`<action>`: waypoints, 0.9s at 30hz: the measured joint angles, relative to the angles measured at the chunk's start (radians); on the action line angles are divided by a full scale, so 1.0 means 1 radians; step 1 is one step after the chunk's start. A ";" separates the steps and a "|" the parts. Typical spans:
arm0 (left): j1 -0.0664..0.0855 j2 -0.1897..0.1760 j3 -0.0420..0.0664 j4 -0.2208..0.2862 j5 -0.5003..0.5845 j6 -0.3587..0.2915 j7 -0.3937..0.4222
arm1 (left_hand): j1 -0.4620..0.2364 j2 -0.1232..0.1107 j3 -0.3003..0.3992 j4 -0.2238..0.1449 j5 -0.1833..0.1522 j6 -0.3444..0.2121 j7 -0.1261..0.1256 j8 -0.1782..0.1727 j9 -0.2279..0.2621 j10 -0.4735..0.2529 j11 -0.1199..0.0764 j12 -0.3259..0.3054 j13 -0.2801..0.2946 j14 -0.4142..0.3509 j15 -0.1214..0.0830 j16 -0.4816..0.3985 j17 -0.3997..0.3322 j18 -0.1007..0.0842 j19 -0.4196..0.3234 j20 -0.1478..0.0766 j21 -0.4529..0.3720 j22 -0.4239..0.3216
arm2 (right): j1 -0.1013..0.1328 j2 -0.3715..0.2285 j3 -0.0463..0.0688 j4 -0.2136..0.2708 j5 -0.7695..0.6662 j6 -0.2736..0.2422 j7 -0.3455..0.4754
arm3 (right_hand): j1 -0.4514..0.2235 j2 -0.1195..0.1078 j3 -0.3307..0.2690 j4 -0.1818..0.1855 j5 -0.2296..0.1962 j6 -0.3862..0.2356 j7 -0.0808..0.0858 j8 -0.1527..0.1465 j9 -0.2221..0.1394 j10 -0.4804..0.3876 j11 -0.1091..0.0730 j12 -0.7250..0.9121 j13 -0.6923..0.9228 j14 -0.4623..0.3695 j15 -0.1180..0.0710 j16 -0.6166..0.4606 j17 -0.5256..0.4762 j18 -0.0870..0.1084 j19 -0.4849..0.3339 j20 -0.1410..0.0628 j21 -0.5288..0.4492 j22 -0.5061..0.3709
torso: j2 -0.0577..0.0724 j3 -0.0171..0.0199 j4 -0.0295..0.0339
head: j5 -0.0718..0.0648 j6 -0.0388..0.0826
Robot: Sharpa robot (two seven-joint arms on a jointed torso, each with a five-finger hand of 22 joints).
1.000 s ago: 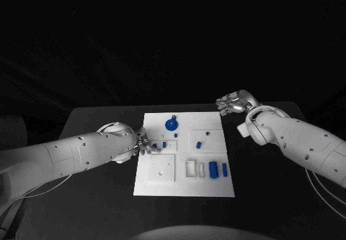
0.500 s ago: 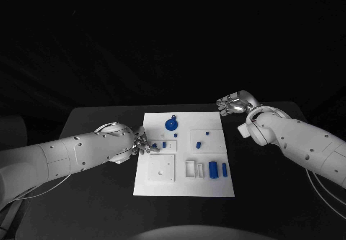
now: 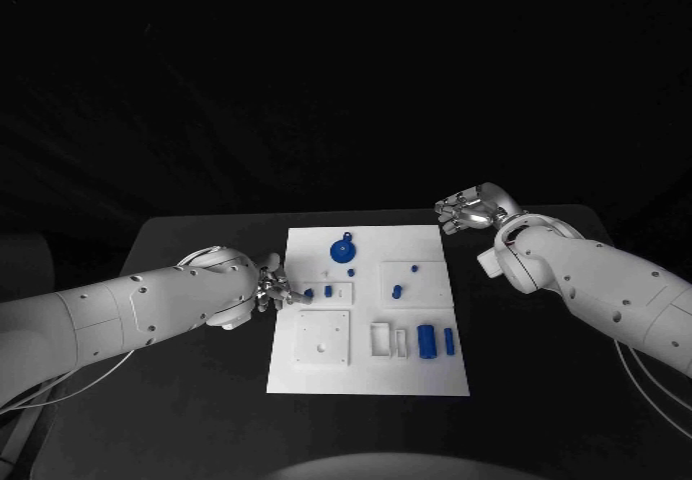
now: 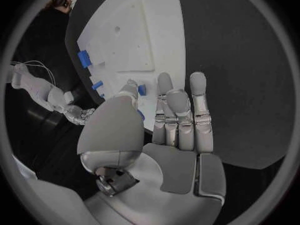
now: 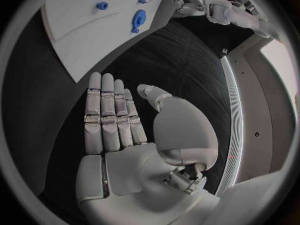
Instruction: Assemble the parts on the task board
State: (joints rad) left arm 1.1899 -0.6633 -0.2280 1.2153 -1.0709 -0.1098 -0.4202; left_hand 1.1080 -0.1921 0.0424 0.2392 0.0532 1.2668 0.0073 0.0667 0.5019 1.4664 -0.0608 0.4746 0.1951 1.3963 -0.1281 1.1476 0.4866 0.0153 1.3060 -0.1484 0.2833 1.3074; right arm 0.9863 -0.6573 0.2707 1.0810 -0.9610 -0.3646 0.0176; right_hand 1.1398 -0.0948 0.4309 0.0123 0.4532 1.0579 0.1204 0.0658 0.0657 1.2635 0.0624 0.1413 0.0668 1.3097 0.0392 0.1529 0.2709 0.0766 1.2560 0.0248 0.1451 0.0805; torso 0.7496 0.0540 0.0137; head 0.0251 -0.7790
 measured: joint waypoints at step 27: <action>0.043 -0.120 0.043 0.066 0.232 0.075 0.056 | 0.077 0.221 -0.010 -0.274 0.264 -0.179 0.056 0.033 -0.395 0.002 0.027 -0.156 0.023 -0.039 0.028 -0.056 -0.034 0.000 -0.007 0.029 -0.104 0.001 | -0.003 -0.009 0.000 0.000 0.000 0.000 0.000 | 0.000 0.000 0.000 0.000 0.000 -0.003 0.003 0.000 0.000 -0.004 0.004 0.000 0.000 0.000 0.000 0.000 0.000 0.000 0.000 0.000 0.000 0.000 | 0.000 -0.0008 0.0006 | 0.004 0.002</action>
State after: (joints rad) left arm 1.2329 -0.7829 -0.1853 1.2809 -0.8390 -0.0347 -0.3640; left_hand 1.1849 0.0284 0.0322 -0.0349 0.3174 1.0883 0.0636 0.1000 0.1067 1.4684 -0.0339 0.3190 0.2178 1.3572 -0.0999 1.0919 0.4525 0.0153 1.2994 -0.1197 0.1798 1.3081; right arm 0.9832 -0.6664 0.2707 1.0807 -0.9607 -0.3649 0.0172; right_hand 1.1398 -0.0948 0.4308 0.0123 0.4532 1.0549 0.1235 0.0658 0.0657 1.2597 0.0661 0.1413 0.0668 1.3097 0.0392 0.1528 0.2710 0.0766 1.2560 0.0249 0.1451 0.0806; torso 0.7501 0.0532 0.0143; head 0.0294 -0.7771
